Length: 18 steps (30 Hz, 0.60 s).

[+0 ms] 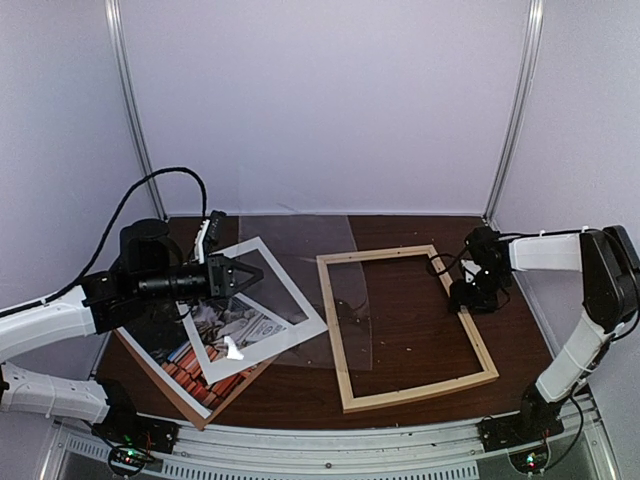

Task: Put the photo into the frame
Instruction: Move the frame body to the center of the board.

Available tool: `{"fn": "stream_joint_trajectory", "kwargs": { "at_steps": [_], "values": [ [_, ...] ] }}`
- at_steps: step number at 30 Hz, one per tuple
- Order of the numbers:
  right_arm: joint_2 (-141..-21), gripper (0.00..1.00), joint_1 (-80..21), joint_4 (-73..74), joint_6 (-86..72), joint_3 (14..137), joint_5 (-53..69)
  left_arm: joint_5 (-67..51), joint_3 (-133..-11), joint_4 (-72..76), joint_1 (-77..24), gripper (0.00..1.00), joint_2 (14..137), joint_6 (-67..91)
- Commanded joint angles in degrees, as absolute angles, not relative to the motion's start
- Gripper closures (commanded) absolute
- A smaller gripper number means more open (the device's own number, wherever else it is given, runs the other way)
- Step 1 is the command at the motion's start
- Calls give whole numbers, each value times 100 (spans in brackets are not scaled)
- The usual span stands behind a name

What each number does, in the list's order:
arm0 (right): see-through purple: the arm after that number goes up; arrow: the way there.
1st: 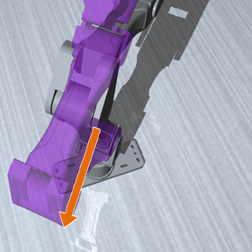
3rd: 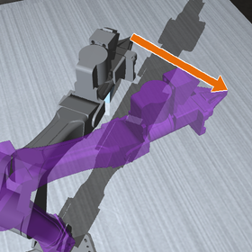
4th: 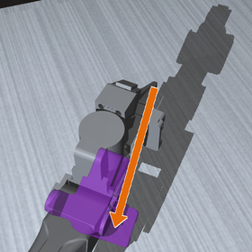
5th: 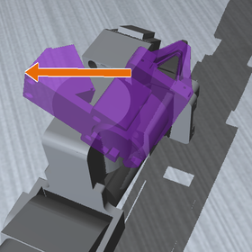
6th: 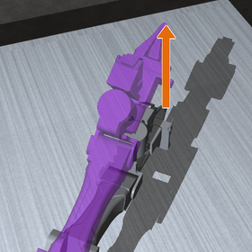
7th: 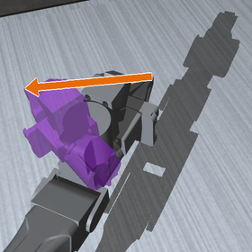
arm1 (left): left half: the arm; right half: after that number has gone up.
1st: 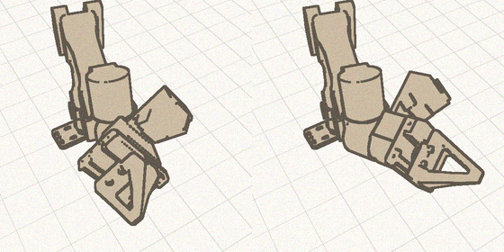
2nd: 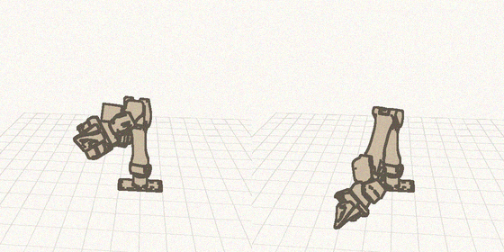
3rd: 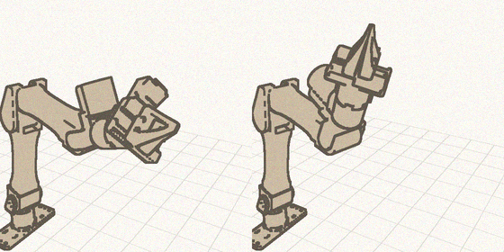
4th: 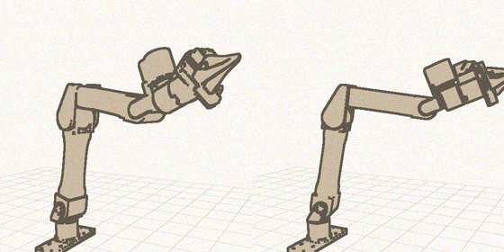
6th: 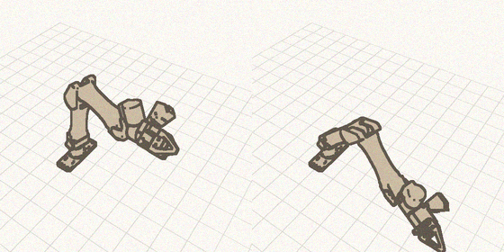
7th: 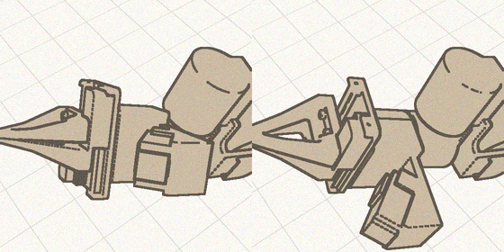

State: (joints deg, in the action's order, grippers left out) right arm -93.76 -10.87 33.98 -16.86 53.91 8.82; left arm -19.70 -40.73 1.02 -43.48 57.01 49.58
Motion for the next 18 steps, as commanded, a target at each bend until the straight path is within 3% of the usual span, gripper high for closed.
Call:
{"fn": "stream_joint_trajectory", "kwargs": {
  "at_steps": [1, 9, 18],
  "values": [
    [-9362, 37, -1072, 2988, -1837, 5124, 1310, -2157, -4398, 670, -4324, 100, 5712, 5033],
    [-9030, 42, -1391, 2658, -2292, 4718, 1645, -2086, -4671, 485, -4319, 100, 5695, 4999],
    [-8541, 38, -2123, 2357, -2999, 4388, 1467, -2246, -4772, 657, -4332, 100, 5879, 5064]
  ]
}}
